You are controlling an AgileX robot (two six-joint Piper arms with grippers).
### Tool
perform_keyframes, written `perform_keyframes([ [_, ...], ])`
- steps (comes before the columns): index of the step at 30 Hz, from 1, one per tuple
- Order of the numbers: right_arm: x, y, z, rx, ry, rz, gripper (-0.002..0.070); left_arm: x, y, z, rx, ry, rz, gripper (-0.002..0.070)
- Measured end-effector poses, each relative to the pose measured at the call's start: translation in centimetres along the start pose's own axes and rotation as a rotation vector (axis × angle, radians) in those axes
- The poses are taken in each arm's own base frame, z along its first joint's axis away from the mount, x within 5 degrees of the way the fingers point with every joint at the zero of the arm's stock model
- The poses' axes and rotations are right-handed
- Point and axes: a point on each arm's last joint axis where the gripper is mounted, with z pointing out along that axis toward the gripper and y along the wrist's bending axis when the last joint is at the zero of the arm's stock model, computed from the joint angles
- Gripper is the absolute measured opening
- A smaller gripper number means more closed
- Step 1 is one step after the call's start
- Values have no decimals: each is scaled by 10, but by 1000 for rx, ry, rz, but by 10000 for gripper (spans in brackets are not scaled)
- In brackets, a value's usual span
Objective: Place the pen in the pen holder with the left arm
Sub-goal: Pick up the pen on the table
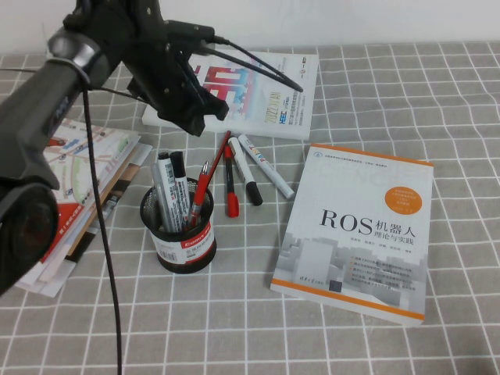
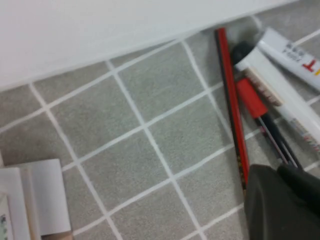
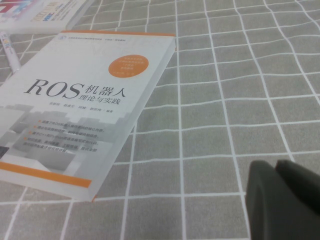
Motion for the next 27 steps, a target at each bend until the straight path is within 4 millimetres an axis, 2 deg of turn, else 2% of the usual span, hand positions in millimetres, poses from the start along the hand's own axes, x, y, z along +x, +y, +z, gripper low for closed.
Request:
perform_keyframes([
  [1,0,0,0,0,0,0,-15,4,-14,47,1,89,78,0],
  [5,0,0,0,0,0,0,-15,6,-15,53,5,101,81,4],
  [7,0,0,0,0,0,0,-15,6,-15,55,6,104,84,38],
  [13,0,0,0,0,0,0,-15,6,-17,58,8,107,88,244],
  [17,0,0,0,0,0,0,-15,6,-17,59,9,108,92,278],
  [27,0,0,0,0,0,0,-15,9,-13,66,-22,131,104,287],
])
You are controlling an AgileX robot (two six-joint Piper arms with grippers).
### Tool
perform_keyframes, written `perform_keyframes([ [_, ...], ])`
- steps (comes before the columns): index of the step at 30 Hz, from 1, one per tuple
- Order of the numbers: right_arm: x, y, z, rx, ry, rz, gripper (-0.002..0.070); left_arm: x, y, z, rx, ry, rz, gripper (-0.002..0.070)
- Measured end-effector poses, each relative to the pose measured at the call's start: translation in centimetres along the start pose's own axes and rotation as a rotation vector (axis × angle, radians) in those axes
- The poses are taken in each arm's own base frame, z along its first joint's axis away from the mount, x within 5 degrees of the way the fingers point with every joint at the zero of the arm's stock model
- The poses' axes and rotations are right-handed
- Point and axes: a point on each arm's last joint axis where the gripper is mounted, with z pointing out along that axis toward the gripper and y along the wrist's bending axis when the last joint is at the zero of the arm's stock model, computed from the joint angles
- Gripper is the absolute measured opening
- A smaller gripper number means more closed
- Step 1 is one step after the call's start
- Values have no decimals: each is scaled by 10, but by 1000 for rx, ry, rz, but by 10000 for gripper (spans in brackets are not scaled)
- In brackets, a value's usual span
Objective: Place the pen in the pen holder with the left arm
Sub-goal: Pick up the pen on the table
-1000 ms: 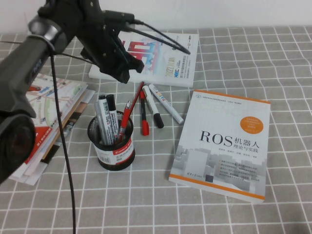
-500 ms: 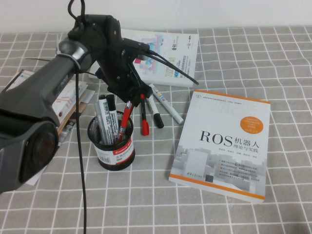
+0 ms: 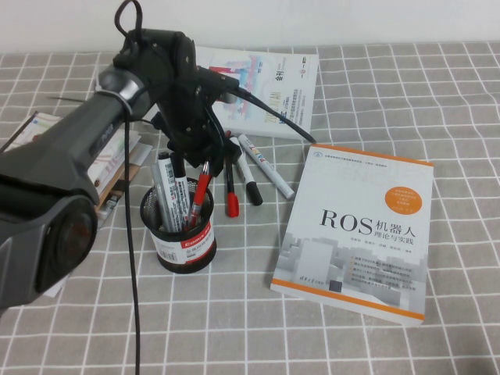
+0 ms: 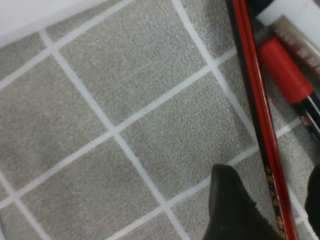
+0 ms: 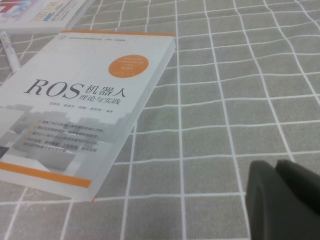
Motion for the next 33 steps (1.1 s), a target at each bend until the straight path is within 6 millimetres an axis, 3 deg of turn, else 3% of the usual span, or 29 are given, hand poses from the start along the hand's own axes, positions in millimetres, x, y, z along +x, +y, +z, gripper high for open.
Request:
perform_keyframes([
  [11,0,0,0,0,0,0,-15,1,1,8,-4,15,2,253],
  [20,0,0,0,0,0,0,-15,1,2,8,-12,13,5,34],
  [29,0,0,0,0,0,0,-15,1,1,5,-11,9,4,24],
  [33,0,0,0,0,0,0,-15,-5,2,-15,-24,-40,7,24],
])
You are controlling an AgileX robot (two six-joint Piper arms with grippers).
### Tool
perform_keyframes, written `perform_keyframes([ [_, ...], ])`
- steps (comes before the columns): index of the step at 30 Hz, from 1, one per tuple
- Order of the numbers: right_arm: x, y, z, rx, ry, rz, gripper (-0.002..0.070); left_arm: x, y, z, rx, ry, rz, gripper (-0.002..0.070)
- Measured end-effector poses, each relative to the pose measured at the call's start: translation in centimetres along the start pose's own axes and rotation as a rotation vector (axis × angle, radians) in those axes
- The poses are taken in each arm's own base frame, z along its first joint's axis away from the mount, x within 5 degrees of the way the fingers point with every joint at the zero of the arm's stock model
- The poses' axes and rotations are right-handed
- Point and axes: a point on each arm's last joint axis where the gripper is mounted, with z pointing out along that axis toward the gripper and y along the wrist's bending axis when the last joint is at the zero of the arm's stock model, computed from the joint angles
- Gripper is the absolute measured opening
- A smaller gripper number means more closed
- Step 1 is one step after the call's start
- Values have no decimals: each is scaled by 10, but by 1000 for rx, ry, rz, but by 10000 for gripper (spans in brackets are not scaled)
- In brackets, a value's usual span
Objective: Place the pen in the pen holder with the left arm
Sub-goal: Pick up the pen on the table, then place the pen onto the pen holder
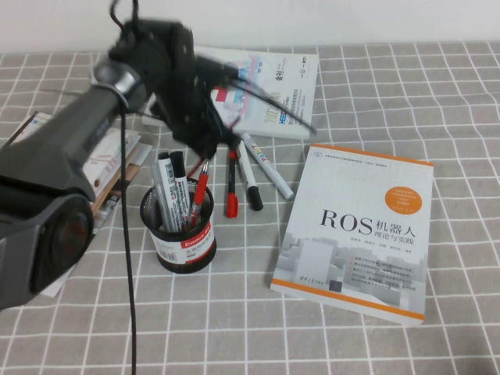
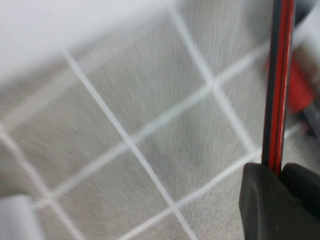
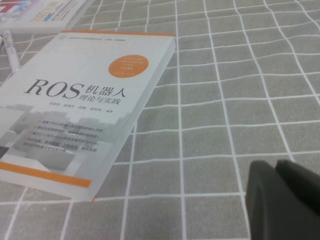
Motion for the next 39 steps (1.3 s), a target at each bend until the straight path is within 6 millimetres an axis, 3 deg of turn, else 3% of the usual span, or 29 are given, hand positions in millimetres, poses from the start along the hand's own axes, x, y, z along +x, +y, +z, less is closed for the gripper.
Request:
perform_keyframes([
  [9,0,0,0,0,0,0,-15,-19,1,-96,-68,-238,12,23],
  [15,0,0,0,0,0,0,-15,-14,-4,-155,-98,-337,25,23],
  [19,0,0,0,0,0,0,-15,-2,-10,-210,-126,-432,30,23],
  [26,0,0,0,0,0,0,-15,44,-28,-298,-159,-545,33,23],
  [31,0,0,0,0,0,0,-15,92,-44,-335,-173,-605,27,23],
  [35,0,0,0,0,0,0,-15,129,-55,-339,-199,-692,18,23],
  [39,0,0,0,0,0,0,-15,164,-67,-329,-204,-846,-8,23],
])
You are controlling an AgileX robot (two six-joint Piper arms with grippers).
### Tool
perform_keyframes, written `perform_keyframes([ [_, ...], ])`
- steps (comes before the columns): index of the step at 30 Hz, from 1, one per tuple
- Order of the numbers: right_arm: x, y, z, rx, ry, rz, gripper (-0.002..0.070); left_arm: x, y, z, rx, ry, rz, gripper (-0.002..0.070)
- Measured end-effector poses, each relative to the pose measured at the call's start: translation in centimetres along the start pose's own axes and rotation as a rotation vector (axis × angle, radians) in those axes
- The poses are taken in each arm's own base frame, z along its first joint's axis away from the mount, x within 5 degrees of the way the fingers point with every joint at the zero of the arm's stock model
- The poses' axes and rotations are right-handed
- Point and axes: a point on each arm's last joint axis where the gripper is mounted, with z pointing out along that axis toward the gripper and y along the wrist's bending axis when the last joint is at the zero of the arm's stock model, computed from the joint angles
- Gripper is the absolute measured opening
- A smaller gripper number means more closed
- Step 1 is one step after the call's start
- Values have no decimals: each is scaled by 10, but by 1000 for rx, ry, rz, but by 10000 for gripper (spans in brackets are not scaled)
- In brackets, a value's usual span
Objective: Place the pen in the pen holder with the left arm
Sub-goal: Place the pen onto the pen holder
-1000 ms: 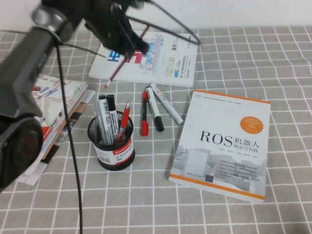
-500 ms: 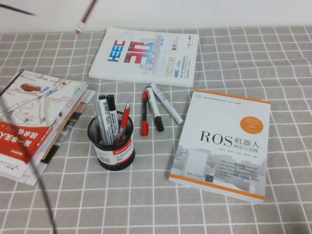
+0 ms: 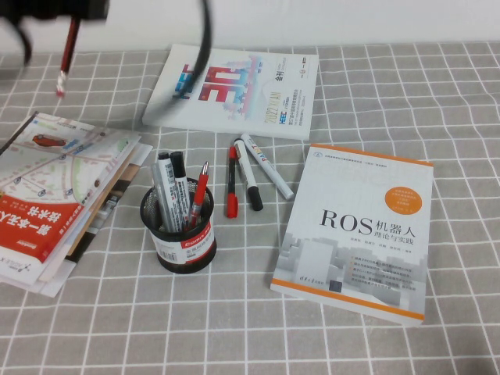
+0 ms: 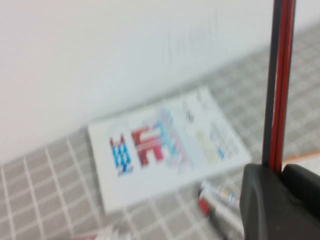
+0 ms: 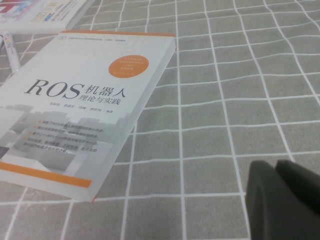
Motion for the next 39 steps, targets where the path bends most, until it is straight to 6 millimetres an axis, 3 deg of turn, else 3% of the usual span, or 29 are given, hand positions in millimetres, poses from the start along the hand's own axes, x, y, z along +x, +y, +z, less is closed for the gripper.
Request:
perform_keyframes([
  [7,0,0,0,0,0,0,-15,69,-15,-13,-59,-232,-88,22],
  [14,0,0,0,0,0,0,-15,133,-23,-8,-132,-349,-186,22],
  [20,0,0,0,0,0,0,-15,173,-32,3,-160,-393,-192,22],
  [29,0,0,0,0,0,0,-15,192,-40,8,-125,-434,-179,22],
  [39,0,0,0,0,0,0,-15,203,-44,47,-92,-471,-247,22],
])
